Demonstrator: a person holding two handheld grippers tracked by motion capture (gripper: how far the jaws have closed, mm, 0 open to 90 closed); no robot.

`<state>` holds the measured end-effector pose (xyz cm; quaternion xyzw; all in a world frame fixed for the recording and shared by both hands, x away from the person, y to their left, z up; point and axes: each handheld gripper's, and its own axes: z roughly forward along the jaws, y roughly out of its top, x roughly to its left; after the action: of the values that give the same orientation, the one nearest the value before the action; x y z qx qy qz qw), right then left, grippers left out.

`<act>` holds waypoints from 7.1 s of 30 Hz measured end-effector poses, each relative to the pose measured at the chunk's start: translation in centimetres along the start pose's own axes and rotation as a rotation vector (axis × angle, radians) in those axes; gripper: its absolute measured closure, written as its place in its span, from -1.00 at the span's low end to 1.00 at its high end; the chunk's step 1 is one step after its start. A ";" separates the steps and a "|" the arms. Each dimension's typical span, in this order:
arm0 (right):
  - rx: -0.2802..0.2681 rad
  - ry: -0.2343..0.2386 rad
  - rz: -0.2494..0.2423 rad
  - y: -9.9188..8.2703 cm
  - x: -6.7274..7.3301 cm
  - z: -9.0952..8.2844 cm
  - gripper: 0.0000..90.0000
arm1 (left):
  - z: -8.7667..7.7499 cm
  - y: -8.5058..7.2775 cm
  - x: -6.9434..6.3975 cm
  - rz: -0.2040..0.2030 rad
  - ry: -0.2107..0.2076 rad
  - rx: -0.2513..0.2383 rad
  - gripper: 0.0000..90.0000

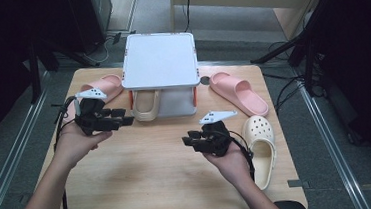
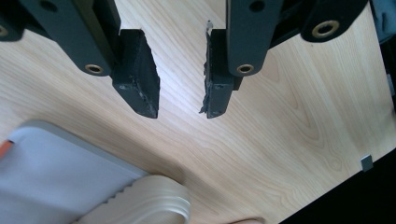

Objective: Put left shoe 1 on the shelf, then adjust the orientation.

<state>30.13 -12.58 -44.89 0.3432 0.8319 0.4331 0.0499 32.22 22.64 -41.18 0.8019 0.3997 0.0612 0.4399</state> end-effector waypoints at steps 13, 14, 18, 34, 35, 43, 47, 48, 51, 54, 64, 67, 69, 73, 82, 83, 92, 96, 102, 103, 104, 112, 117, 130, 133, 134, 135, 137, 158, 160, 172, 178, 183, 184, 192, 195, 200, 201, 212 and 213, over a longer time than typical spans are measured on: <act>-0.031 -0.092 0.046 -2.3 -1.7 -3.1 0.49 | 1.1 -3.2 -0.9 0.008 -0.020 0.016 0.09; -0.032 -0.099 0.052 -2.4 -1.9 -3.3 0.49 | 1.2 -3.4 -1.0 0.013 -0.020 0.017 0.09; -0.030 -0.134 0.078 -3.3 -2.6 -4.4 0.48 | 1.6 -3.7 -1.0 0.020 -0.022 0.029 0.09; -0.052 -0.299 0.186 -7.4 -4.3 -9.6 0.44 | 3.1 -2.8 -1.0 0.069 -0.055 0.044 0.10; -0.054 -0.305 0.196 -7.7 -4.4 -9.9 0.43 | 3.2 -2.7 -1.0 0.072 -0.057 0.045 0.10; -0.044 -0.343 0.261 -9.7 -4.7 -11.5 0.41 | 4.2 -2.3 -0.9 0.080 -0.078 0.049 0.10; -0.046 -0.382 0.285 -10.1 -4.8 -11.6 0.23 | 4.6 -2.0 -0.8 0.076 -0.086 0.060 0.10; -0.043 -0.393 0.294 -10.2 -4.9 -11.5 0.22 | 4.7 -2.0 -0.8 0.075 -0.090 0.068 0.10; -0.034 -0.404 0.330 -10.4 -5.4 -11.0 0.21 | 5.0 -1.9 -0.8 0.079 -0.095 0.075 0.10; -0.023 -0.406 0.355 -10.2 -5.8 -10.1 0.18 | 5.1 -1.8 -0.9 0.087 -0.100 0.076 0.10; 0.023 -0.432 0.414 -9.0 -7.3 -8.0 0.43 | 5.0 -1.9 -1.1 0.112 -0.095 0.063 0.25; 0.029 -0.447 0.431 -8.8 -7.2 -8.1 0.53 | 5.0 -1.9 -1.1 0.114 -0.093 0.062 0.27; 0.026 -0.459 0.437 -8.8 -7.0 -8.3 0.60 | 5.0 -1.9 -1.1 0.112 -0.094 0.063 0.26; -0.018 -0.466 0.445 -8.6 -7.0 -9.3 0.74 | 4.8 -1.9 -1.1 0.117 -0.093 0.058 0.27; -0.053 -0.398 0.366 -6.6 -4.6 -9.2 0.75 | 4.6 -2.0 -1.2 0.106 -0.086 0.052 0.30; -0.044 -0.394 0.340 -6.2 -4.1 -8.9 0.75 | 4.6 -2.0 -1.2 0.107 -0.085 0.050 0.31; -0.003 -0.240 0.207 -2.8 -0.4 -4.5 0.75 | 3.9 -2.6 -1.3 0.081 -0.070 0.043 0.33; 0.014 -0.186 0.160 -1.5 0.7 -2.4 0.75 | 3.7 -3.1 -1.3 0.060 -0.062 0.039 0.36; 0.044 -0.129 0.086 -0.3 2.4 0.1 0.75 | 3.3 -3.7 -1.3 0.035 -0.045 0.020 0.38; 0.048 -0.124 0.076 -0.2 2.6 0.5 0.75 | 3.3 -3.8 -1.3 0.033 -0.041 0.022 0.39; 0.055 -0.120 0.072 -0.1 2.8 0.8 0.75 | 3.4 -3.9 -1.3 0.030 -0.040 0.022 0.39; 0.085 -0.070 0.044 -0.6 3.3 3.0 0.75 | 4.0 -4.6 -1.4 0.009 -0.027 0.044 0.49; 0.086 -0.051 0.010 -0.9 3.7 3.9 0.74 | 4.7 -4.9 -1.8 0.010 -0.034 0.061 0.50; 0.091 0.040 -0.007 -1.3 3.3 2.5 0.53 | 5.4 -5.0 -1.9 -0.013 -0.048 0.078 0.68; 0.088 0.059 -0.019 -1.2 2.9 0.9 0.73 | 5.4 -5.0 -2.0 -0.010 -0.040 0.076 0.72; 0.084 0.067 -0.022 -1.1 2.5 0.4 0.81 | 5.7 -5.0 -2.1 -0.003 -0.029 0.081 0.73; 0.079 0.059 -0.022 -1.1 2.2 -0.1 0.88 | 5.9 -5.0 -2.2 -0.005 -0.028 0.082 0.74; 0.074 0.051 -0.029 -1.0 1.8 -0.5 0.94 | 6.0 -5.1 -2.2 -0.003 -0.025 0.085 0.75; 0.114 -0.007 0.035 -1.3 -5.1 2.2 1.00 | 9.5 -5.1 -2.3 -0.010 -0.027 0.122 0.77; 0.108 -0.001 0.047 -1.5 -5.2 2.2 1.00 | 9.8 -5.0 -2.4 -0.001 -0.028 0.125 0.77; 0.113 0.004 0.043 -2.4 -3.6 1.7 1.00 | 10.7 -4.4 -1.4 -0.039 -0.059 0.114 0.81; 0.109 0.015 0.066 -3.0 -2.5 1.6 1.00 | 11.2 -3.8 -1.2 -0.031 -0.058 0.119 0.86; 0.095 0.022 0.086 -3.4 -1.8 1.6 1.00 | 11.6 -3.3 -1.1 -0.029 -0.057 0.119 0.86; 0.095 0.022 0.086 -3.4 -1.8 1.6 1.00 | 11.6 -3.3 -1.1 -0.029 -0.057 0.119 0.87; 0.089 -0.004 0.066 -4.0 -1.1 2.0 0.94 | 12.2 -2.7 -1.0 -0.015 -0.059 0.122 0.89; 0.072 -0.012 0.052 -3.8 -1.2 1.8 0.87 | 11.9 -2.5 -0.8 -0.015 -0.046 0.137 0.70; 0.000 -0.003 0.056 -3.2 -0.9 0.3 0.70 | 10.4 -1.7 -0.5 -0.019 -0.045 0.128 0.66; -0.009 -0.003 0.053 -3.0 -0.8 0.0 0.66 | 10.0 -1.5 -0.5 -0.022 -0.051 0.118 0.67; -0.026 0.023 0.025 -2.2 0.9 -0.7 0.37 | 7.2 -0.2 -0.4 -0.010 -0.063 0.100 0.77; -0.030 0.025 0.019 -2.2 1.0 -0.6 0.36 | 7.0 0.0 -0.3 -0.012 -0.063 0.098 0.78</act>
<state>27.97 -13.23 -45.94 0.3451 0.8225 0.4503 0.0405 35.14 17.84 -45.35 0.8215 0.3930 0.0139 0.4128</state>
